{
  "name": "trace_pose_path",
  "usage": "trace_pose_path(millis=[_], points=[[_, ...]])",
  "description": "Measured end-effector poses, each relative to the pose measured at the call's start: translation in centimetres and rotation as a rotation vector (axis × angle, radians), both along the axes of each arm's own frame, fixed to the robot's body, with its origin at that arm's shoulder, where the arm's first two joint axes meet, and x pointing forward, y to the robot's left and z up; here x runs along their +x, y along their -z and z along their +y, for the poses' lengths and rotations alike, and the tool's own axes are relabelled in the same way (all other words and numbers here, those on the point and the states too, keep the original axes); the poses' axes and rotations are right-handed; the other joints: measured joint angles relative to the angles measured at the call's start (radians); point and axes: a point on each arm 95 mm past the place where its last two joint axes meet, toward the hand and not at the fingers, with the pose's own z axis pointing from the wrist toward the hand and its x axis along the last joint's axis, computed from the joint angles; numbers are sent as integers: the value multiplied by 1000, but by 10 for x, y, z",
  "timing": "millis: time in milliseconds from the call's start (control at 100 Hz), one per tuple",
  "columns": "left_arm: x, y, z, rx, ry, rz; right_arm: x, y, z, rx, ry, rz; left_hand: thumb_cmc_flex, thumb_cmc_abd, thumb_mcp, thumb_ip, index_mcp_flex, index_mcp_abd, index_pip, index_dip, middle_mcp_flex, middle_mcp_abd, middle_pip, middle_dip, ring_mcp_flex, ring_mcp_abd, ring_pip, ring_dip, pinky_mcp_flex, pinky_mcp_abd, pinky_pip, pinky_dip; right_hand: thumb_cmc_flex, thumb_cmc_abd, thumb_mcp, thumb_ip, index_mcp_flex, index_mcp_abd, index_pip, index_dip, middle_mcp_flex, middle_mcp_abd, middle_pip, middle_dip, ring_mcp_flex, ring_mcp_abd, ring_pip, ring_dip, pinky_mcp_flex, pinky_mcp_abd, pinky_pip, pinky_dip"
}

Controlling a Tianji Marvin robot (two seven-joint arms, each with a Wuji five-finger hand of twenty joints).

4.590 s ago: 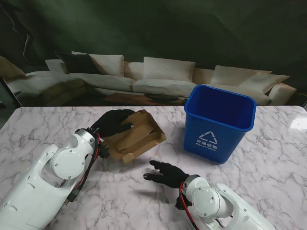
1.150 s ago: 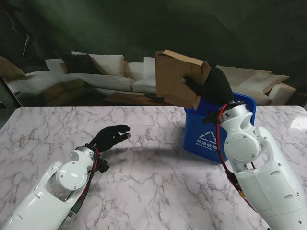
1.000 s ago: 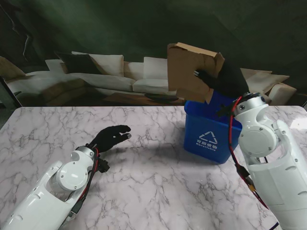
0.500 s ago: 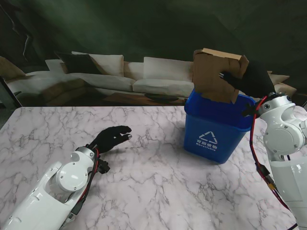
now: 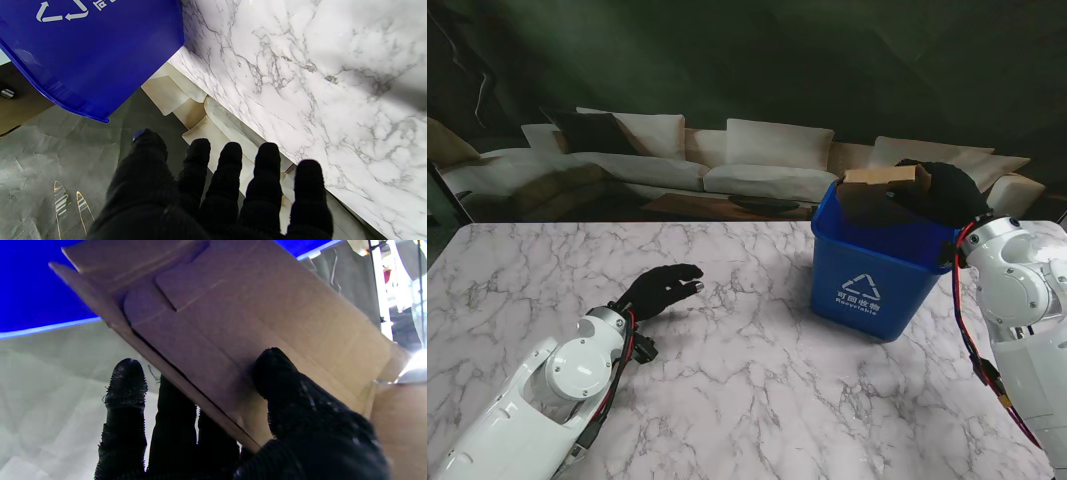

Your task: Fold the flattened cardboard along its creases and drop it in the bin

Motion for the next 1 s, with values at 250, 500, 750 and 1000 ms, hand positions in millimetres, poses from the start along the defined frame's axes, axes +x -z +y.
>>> trace_pose_path(millis=[250,500,750,1000], points=[[1,1,0,1,-1,2,8,6,-3,7,31,28,0,0,0,0,0,0,0,0,0,0,0,0,0,0,0,0,-4,0,-1,0,-277,-10,13,94,-123,28,-290,0,-314,-4,-61,-136,-315,-4,-140,-120,-221,7,-156,11],[1,1,0,1,-2,3,8,5,-2,4,28,21,0,1,0,0,0,0,0,0,0,0,0,0,0,0,0,0,-8,0,-12,0,-417,-3,-107,96,-251,73,-433,-24,-467,-4,-158,-201,-483,-12,-230,-211,-338,-7,-299,-56],[1,0,1,-1,-5,4,-3,-17,6,59,-36,-60,0,13,0,0,0,0,0,0,0,0,-1,0,-1,0,-1,0,-9,0,-13,0,-414,48,-214,116,-251,78,-433,-27,-479,-6,-168,-202,-494,-14,-232,-222,-350,-8,-309,-71],[1,-8,-2,-12,-9,-21,-22,-55,42,139,-178,-145,-1,13,0,0,0,0,0,0,-23,0,-17,0,-4,0,-9,-1,-19,0,-37,0,-413,86,-250,118,-250,78,-433,-27,-473,-7,-168,-202,-479,-15,-232,-222,-340,-6,-308,-72]])
